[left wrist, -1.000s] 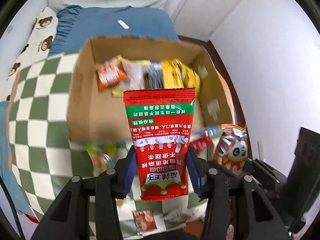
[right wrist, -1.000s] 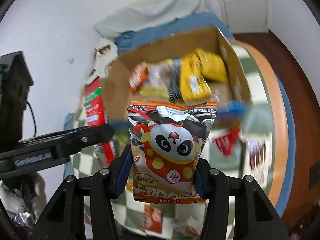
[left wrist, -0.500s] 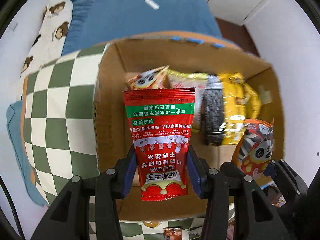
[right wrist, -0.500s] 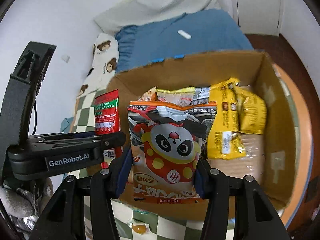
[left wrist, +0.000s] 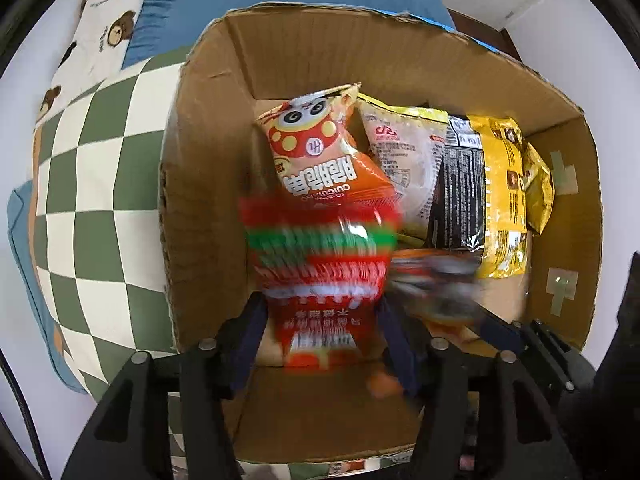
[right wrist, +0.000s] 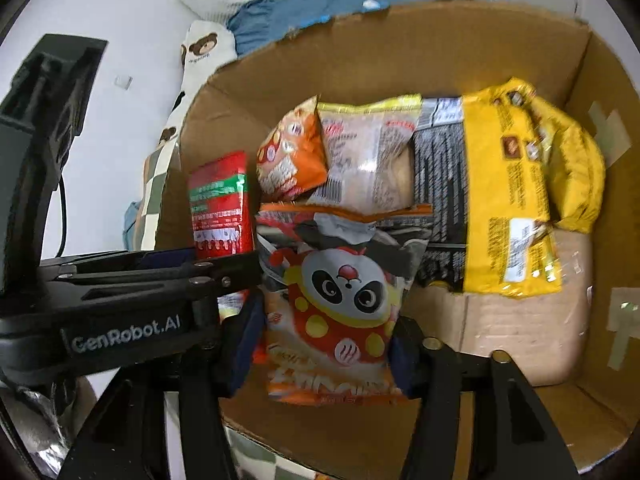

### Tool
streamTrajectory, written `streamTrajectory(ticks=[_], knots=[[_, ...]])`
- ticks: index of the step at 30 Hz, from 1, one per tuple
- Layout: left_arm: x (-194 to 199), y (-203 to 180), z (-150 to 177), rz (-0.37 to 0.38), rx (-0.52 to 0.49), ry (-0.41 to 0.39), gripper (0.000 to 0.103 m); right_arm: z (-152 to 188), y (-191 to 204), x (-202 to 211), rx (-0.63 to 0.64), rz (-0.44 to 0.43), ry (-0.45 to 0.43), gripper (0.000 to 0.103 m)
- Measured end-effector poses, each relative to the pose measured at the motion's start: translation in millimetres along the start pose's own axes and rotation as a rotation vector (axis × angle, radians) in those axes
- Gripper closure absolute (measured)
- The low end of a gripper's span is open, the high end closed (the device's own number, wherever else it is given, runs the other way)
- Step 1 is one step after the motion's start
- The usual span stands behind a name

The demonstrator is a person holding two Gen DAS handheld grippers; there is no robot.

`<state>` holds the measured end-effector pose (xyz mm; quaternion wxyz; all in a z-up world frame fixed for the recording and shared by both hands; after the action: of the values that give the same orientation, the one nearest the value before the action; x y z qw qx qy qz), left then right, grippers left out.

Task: Organize snacks
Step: 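Lower both held packets into the box and open both tools, then lift both tools away from the box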

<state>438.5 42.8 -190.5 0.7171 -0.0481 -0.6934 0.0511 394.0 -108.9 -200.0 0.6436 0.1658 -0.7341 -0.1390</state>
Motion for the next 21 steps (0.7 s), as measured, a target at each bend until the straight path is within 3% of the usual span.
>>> streamTrajectory(ticks=[2, 3, 21], knots=[[-0.3, 0.1, 0.5, 0.015, 0.006, -0.007, 0.024, -0.8, -2.3, -4.1, -0.003, 0.008, 0.019, 0.005], [0.8, -0.1, 1.3, 0.005, 0.003, -0.015, 0.02, -1.1, -2.9, -4.5, 0.002, 0.012, 0.019, 0.005], [32.7, -7.2, 20.9, -0.031, -0.027, -0.134, 0.02, 0.8, -34.1, 42.0, 0.01, 0.188, -0.049, 0.005]])
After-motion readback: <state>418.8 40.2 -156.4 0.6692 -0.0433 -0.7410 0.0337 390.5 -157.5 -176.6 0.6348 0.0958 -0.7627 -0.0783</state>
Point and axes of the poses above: each gripper's, at about its wrist camera, not at the fingertips, and x roughly against the way its jaws point, y to its left, z to its underside, the point moved 2 cm from there along -x, roughly the way its jaws point, and after that the axes turned 2 degrees about -y, right-handed, at the moved point
